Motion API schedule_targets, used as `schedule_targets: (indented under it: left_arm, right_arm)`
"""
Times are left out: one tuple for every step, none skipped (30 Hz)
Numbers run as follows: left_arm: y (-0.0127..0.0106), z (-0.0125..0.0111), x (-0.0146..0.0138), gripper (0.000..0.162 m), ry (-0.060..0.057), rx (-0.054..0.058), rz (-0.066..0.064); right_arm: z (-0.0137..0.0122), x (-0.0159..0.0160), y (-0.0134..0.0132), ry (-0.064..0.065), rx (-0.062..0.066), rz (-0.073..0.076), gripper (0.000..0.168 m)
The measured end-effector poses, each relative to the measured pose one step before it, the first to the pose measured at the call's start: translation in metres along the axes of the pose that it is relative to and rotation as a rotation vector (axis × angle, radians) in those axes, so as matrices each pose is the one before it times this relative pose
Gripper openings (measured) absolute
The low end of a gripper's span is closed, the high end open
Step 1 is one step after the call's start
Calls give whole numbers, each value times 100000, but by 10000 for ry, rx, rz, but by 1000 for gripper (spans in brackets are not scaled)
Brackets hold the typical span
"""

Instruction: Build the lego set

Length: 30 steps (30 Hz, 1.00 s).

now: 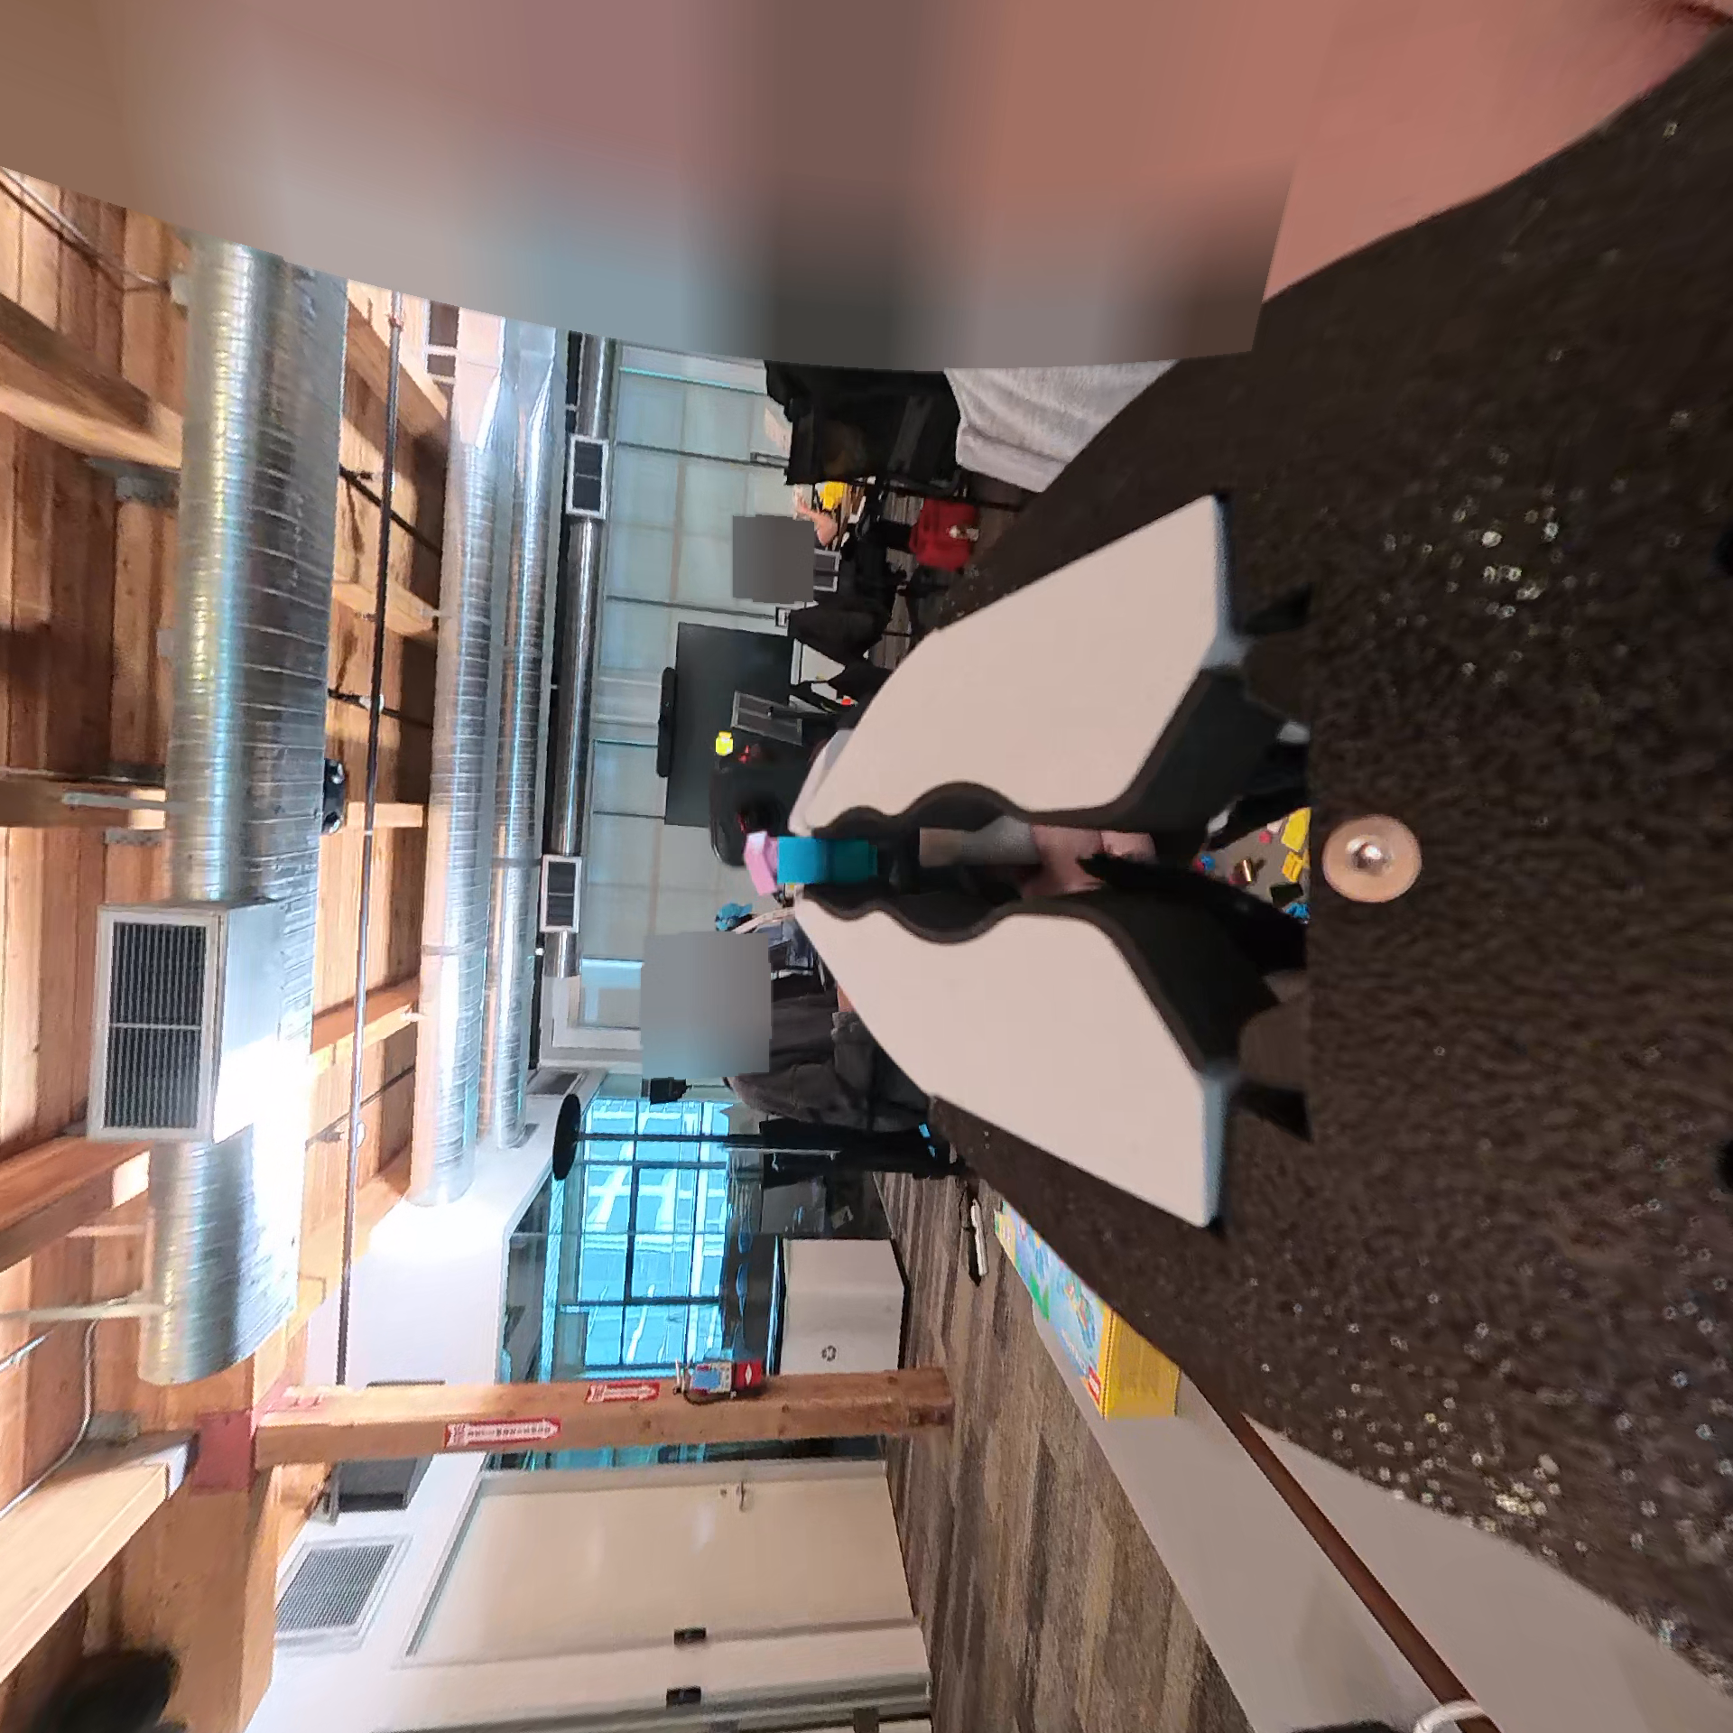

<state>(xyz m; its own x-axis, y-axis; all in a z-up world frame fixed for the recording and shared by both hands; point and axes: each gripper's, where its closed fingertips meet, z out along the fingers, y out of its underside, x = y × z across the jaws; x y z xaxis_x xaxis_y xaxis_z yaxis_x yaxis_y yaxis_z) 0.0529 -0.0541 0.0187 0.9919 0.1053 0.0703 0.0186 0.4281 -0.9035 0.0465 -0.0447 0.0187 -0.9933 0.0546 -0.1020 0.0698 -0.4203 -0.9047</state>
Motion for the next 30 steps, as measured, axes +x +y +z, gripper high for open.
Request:
schedule_targets:
  left_arm:
    - [46, 44, 159, 7, 103, -16, -54]
    - [-10, 13, 177, 7, 94, 11, -33]
    - [-35, -23, 110, 7, 29, 19, 20]
    - [-21, -23, 55, 7, -15, -2, 64]
    - [23, -4, 17, 7, -35, -44, 73]
    - [42, 11, -15, 7, -36, -40, 74]
    - [29, 26, 13, 7, 4, -9, 37]
    - [23, 50, 40, 7, 48, 6, -33]
    - [58, 70, 26, 7, 55, 2, -53]
    - [98, 72, -40, 7, 20, -16, -38]
    - [90, 74, -50, 7, 0, -10, -19]
    - [93, 84, -41, 7, 9, -9, -29]
    - [83, 67, -20, 7, 22, -9, -37]
    - [86, 70, -12, 7, 12, -35, -20]
    - [29, 30, -32, 7, -18, -2, 16]
    - [30, 14, -4, 7, -18, -20, 18]
    - [-30, 9, 15, 7, -16, 3, 35]
    - [-25, -8, 23, 7, -21, -11, 29]
    - [6, -2, -10, 7, -43, -21, 52]
    - [7, -3, -6, 7, -36, -23, 44]
    - [9, 14, 11, 7, -10, -7, 12]
    - [11, 29, 16, 8, 11, 1, -13]
    - [42, 47, 12, 8, 8, -7, -10]
    - [83, 62, 3, 7, 17, -22, -18]
    - [62, 65, -12, 7, 11, -9, -38]
    - [3, 30, -20, 7, 0, 31, -42]
    - [12, 12, -23, 7, 4, 7, -30]
    - [17, 8, -31, 7, -9, -4, -42]
    - [-8, 8, -71, 7, -44, 5, -35]
    - [-25, 2, -38, 7, -32, 16, -6]
  right_arm:
    - [52, 49, -139, -63, 198, 152, 13]
    - [52, -32, -9, -105, 92, 152, 13]
    - [78, -150, 131, -176, -37, 144, 13]
    - [88, -179, 206, -179, -96, 109, 13]
    - [89, -175, 164, -143, -70, 47, 14]
    - [90, -139, 89, -84, -12, 10, 14]
    - [80, -76, 9, -23, 49, -8, 14]
    - [74, -51, -83, 1, 112, -29, 14]
    - [74, -51, -124, 5, 145, -48, 14]
    - [51, -22, -126, 31, 134, -73, 14]
    - [25, 33, -59, 63, 72, -95, 14]
    - [31, 25, 31, 44, -2, -79, 14]
    - [18, -40, 72, -10, -40, -32, 13]
    - [25, -88, 58, -56, -40, 5, 13]
    - [15, -84, 34, -58, -16, 26, 12]
    - [9, -27, 3, -22, 7, 28, 12]
    - [-10, 34, -3, 8, 10, 12, 11]
    - [-17, 3, 11, -9, 8, -3, 9]
    - [-12, -28, 0, -39, 1, 11, 9]
    - [-2, -24, 22, -36, -3, 27, 8]
    - [10, -33, 2, -28, 8, 11, 8]
    - [2, -26, 18, -21, 4, -13, 8]
    - [17, -32, 56, -12, -19, -30, 7]
    - [26, -6, 58, -2, -25, -35, 7]
    - [0, 13, 2, 16, 6, -14, 7]
    - [-15, 37, -37, 24, 10, 2, 7]
    - [-23, 22, -2, 11, -27, -2, 7]
    - [-16, 28, 7, 12, -37, -8, 6]
    - [2, 47, -6, 26, -30, -11, 6]
    - [-5, 43, -14, 15, -8, 7, 6]
